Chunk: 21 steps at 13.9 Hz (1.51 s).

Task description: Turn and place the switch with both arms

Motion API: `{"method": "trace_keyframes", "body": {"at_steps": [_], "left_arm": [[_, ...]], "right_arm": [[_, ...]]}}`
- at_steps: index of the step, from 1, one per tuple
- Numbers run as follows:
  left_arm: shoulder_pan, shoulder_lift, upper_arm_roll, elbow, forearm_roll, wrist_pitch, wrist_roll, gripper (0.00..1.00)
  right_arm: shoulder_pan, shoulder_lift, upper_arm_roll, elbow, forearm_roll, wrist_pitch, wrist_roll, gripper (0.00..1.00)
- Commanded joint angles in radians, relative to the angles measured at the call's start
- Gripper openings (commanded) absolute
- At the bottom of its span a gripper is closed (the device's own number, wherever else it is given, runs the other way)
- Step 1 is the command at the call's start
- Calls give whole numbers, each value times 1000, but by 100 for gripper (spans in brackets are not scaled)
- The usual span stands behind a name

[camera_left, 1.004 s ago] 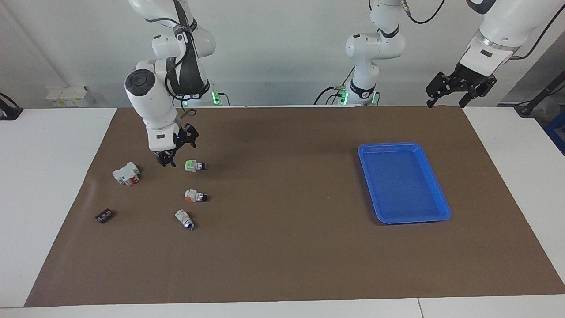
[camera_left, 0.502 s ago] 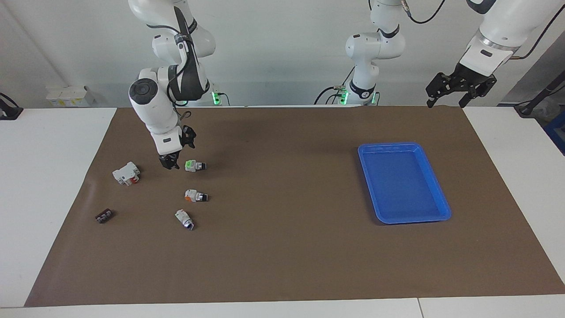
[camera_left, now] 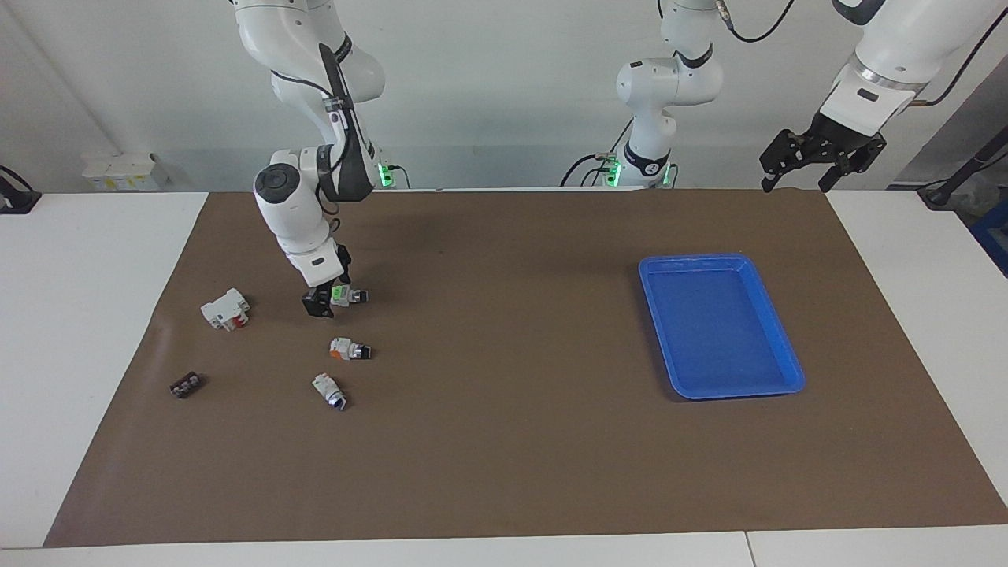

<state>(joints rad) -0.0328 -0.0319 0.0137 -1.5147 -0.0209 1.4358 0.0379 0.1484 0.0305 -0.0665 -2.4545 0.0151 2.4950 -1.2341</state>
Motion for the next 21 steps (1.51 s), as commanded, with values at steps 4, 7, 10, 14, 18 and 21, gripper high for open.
{"method": "trace_keyframes", "body": {"at_steps": [4,7,10,14,18,21], "left_arm": [[7,-31,-6,-33,16,-5,-10,100],[7,-31,-6,-33,15,-5,-10,100],[7,-31,-6,-33,16,-5,-10,100],[7,-31,-6,-33,16,-5,-10,100],[-5,-33,-6,-33,16,-50,-9,100],[-6,-57,-9,-68,15,-94,-13,100]], "right_arm": [[17,0,1,-20,20,35,-34,0],[40,0,2,15,20,-43,-18,0],[86,-4,8,95,37,-160,-34,0],[244,31,14,221,233,-166,-30,0],[344,83,14,348,514,-154,-33,0],[404,101,16,460,693,-153,-28,0]]}}
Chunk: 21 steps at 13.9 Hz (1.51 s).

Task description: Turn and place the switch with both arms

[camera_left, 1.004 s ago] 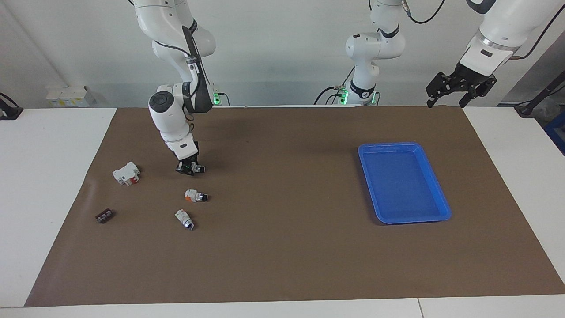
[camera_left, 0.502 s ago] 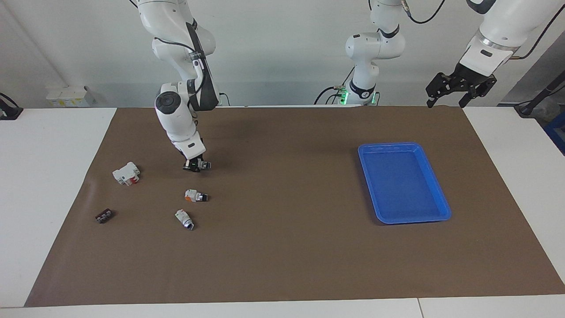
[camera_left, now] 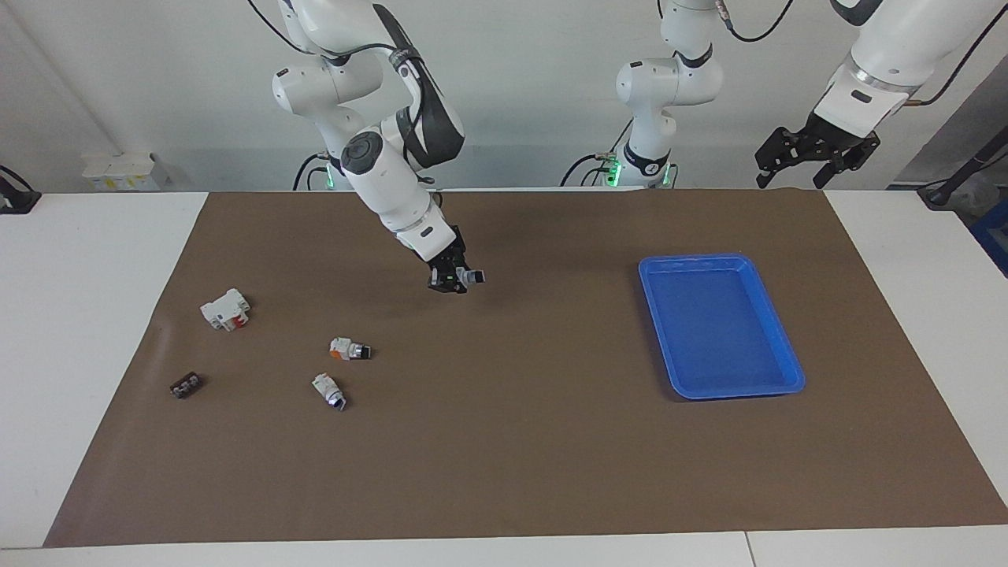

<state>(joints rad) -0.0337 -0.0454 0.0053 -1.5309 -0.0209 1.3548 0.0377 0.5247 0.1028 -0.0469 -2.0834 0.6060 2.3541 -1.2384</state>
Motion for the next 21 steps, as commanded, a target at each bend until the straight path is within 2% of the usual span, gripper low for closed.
{"method": "trace_keyframes", "body": {"at_steps": [1,3,5,6,8,10,13,14,17,18,19,21], "left_arm": [[-9,-50,-1,-63,15,-7,-16,100],[-11,-50,-8,-64,-28,15,-18,100],[-14,-50,-13,-74,-138,46,-138,100],[-28,-50,-31,-75,-151,67,-195,88],[-32,-62,-44,-113,-267,115,-237,88],[-38,-62,-56,-136,-374,190,-323,88],[-41,-68,-100,-190,-454,311,-416,85],[-41,-68,-100,-198,-511,329,-432,79],[-41,-91,-116,-259,-563,375,-440,68],[-41,-97,-129,-285,-576,392,-440,53],[-41,-97,-142,-301,-591,398,-440,49],[-41,-97,-151,-316,-608,428,-440,49]], "right_arm": [[34,31,-4,120,132,-12,-17,0],[40,29,13,167,138,-9,0,0],[52,22,41,193,136,51,42,0],[61,18,70,203,136,86,81,0],[72,23,108,215,123,166,111,0],[104,26,111,215,123,226,112,0],[146,28,111,215,121,286,132,0],[147,28,111,215,121,293,137,0],[149,28,113,215,121,306,158,0],[152,28,113,215,120,313,163,0],[162,29,113,215,120,313,163,0],[166,29,113,217,120,317,165,0]]}}
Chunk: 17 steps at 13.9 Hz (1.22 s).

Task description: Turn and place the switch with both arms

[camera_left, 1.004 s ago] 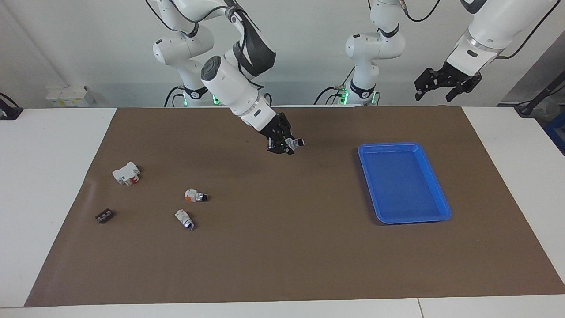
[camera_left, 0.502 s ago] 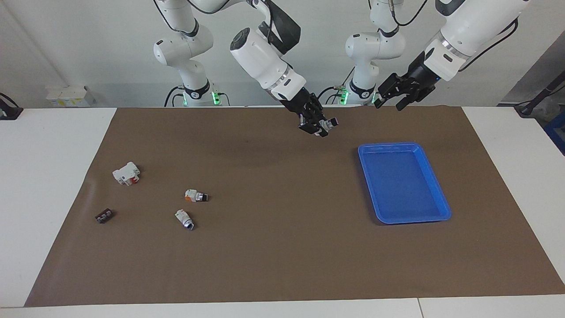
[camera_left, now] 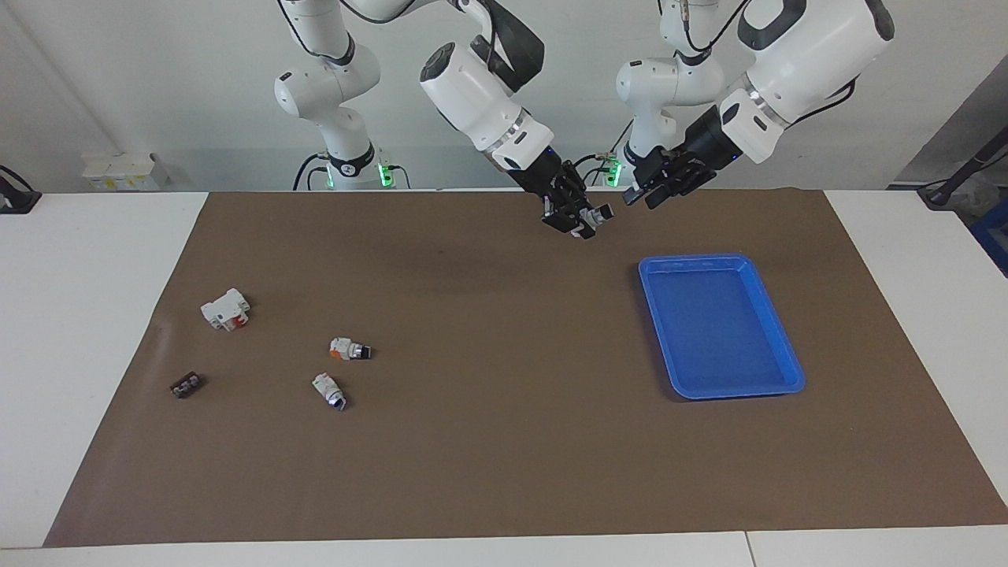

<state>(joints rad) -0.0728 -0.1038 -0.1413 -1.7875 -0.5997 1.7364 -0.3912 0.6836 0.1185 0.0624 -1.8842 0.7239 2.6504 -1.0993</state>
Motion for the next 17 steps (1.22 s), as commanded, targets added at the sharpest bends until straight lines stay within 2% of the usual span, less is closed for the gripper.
{"method": "trace_keyframes", "body": {"at_steps": [1,5,7,8,9,14,17], "left_arm": [[-2,-39,-4,-69,-50,58,-11,49],[-2,-39,-15,-99,-57,86,-8,44],[-2,-40,-15,-104,-60,83,-8,36],[-2,-40,-15,-104,-63,78,-8,23],[-1,-43,-15,-105,-72,72,-6,20],[-2,-53,-18,-121,-86,71,-5,22],[-2,-57,-20,-128,-86,52,-3,19]], "right_arm": [[7,13,4,17,0,20,26,0],[13,13,4,17,0,20,26,0],[13,13,4,17,0,20,38,0],[14,12,4,17,0,22,41,0],[14,13,4,17,0,20,41,0],[14,13,4,17,0,37,41,0],[14,13,4,17,0,39,44,0]]}}
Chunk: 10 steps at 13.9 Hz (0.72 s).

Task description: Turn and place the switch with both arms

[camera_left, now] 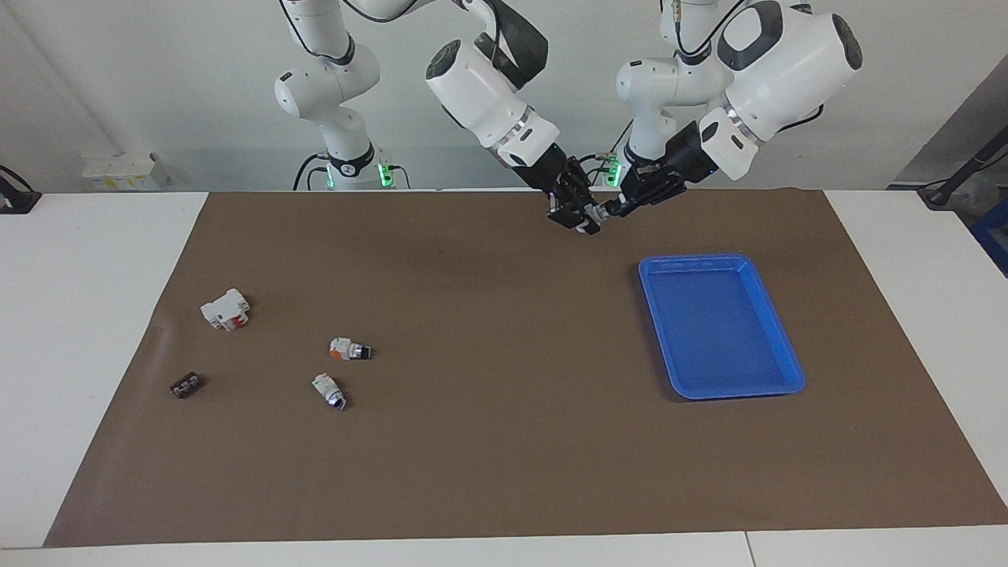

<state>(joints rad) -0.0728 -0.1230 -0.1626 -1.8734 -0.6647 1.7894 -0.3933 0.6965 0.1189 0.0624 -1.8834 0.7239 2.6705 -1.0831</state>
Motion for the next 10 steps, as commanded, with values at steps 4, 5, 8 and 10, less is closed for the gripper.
{"method": "trace_keyframes", "body": {"at_steps": [4,5,8,10], "left_arm": [[7,-40,3,-35,-69,-33,2,0],[8,-40,3,-30,-79,-35,-12,0],[8,-40,2,-18,-87,-33,-190,0],[4,-38,-8,-4,-88,-21,-370,0]], "right_arm": [[4,13,4,17,0,20,31,0],[14,13,4,17,0,20,32,0],[15,13,4,17,2,22,32,0],[15,13,4,15,0,20,32,0]]}}
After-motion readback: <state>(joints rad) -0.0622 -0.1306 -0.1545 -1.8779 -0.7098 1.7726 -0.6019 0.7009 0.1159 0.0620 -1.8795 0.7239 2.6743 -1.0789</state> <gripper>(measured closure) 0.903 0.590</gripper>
